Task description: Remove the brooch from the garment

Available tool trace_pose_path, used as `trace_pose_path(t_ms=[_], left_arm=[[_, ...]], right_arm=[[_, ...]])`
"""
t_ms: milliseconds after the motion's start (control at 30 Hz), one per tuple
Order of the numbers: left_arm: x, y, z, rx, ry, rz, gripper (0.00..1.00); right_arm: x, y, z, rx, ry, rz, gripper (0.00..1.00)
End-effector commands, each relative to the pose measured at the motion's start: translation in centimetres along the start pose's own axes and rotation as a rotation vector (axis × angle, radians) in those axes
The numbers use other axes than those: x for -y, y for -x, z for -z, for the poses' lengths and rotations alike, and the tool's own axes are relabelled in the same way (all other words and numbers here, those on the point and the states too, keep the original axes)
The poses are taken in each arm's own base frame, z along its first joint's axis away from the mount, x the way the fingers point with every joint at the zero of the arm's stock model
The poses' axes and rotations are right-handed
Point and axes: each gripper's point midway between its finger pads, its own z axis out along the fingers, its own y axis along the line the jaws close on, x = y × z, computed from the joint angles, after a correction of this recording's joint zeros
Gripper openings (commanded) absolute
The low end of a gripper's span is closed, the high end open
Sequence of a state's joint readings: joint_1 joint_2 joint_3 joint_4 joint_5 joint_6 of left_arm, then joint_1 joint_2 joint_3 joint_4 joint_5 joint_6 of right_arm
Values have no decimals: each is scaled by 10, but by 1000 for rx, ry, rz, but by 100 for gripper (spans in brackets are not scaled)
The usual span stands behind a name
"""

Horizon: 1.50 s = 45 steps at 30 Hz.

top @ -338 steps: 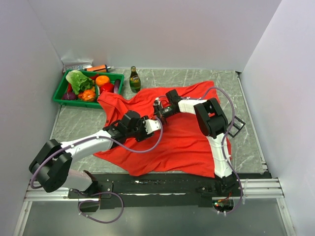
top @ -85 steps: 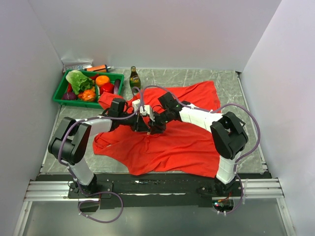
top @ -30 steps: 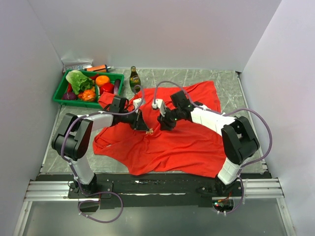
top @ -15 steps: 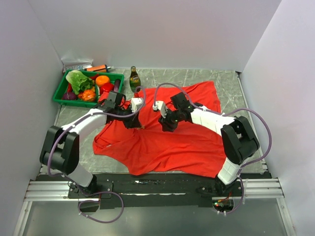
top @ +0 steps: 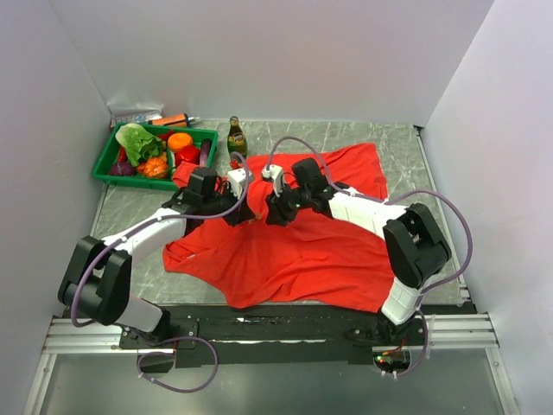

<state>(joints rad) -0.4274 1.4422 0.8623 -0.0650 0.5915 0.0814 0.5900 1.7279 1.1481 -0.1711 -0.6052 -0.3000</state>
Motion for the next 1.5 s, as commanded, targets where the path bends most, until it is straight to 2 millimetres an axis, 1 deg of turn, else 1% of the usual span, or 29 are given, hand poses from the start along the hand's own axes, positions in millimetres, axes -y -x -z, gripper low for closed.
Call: trace_pose_path(t_ms=[0,33,67,133,167,200,267,367,433,467,500,533,567,600,633,667,733,767,800,833,867,967,1100,1233,1467], left_arm=[[3,44,-2,180,28,115,1],[5,43,-3,182,16,134,1],[7,38,-4,175,5,175,1],[11,39,-5,186,-12,210,1],[12,36,-5,183,-16,223,1],[12,38,-5,191,-16,228,1],[14,34,-5,186,-28,253,1],[18,32,-5,185,-53,262,1],[19,31,-6,176,-60,255,1],[19,31,-6,177,-61,250,1],[20,31,-6,174,-65,245,1],[20,31,-6,172,-67,237,1],[21,30,-6,170,-70,236,1],[22,30,-5,170,-79,232,1],[22,31,-5,171,-80,228,1],[24,31,-5,171,-85,226,1],[24,31,-5,173,-94,221,1],[26,32,-5,173,-103,216,1],[27,32,-5,170,-108,214,1],[27,33,-5,170,-113,198,1],[28,36,-5,172,-115,186,1],[29,36,-4,158,-132,169,1],[34,34,-4,146,-161,173,1],[36,34,-4,147,-174,176,1],[38,34,-5,142,-185,183,1]], right_arm=[[-22,6,-14,47,64,-205,45],[-27,2,-15,46,81,-227,45],[-35,1,-18,41,96,-234,45],[-41,-3,-19,32,112,-248,45],[-46,-4,-20,27,131,-273,44],[-48,-3,-20,28,140,-281,44],[-49,-4,-18,21,156,-278,44],[-42,3,-10,38,167,-308,43],[-29,10,2,67,161,-319,43],[-24,9,6,67,158,-309,44],[-21,11,11,73,163,-281,44],[-14,16,19,89,152,-258,44],[-9,17,22,95,147,-193,45],[-10,12,26,71,153,-179,45],[-7,16,28,72,146,-140,46],[-6,16,28,69,149,-83,46],[-5,17,28,78,154,-42,48],[-3,18,27,85,151,-15,50],[-4,18,26,88,154,-6,52],[-5,23,24,109,166,15,52],[-7,24,24,117,184,22,57],[-10,28,19,119,210,41,58],[-8,34,16,135,218,65,57],[-13,37,12,134,240,75,56],[-19,35,8,120,261,100,54]])
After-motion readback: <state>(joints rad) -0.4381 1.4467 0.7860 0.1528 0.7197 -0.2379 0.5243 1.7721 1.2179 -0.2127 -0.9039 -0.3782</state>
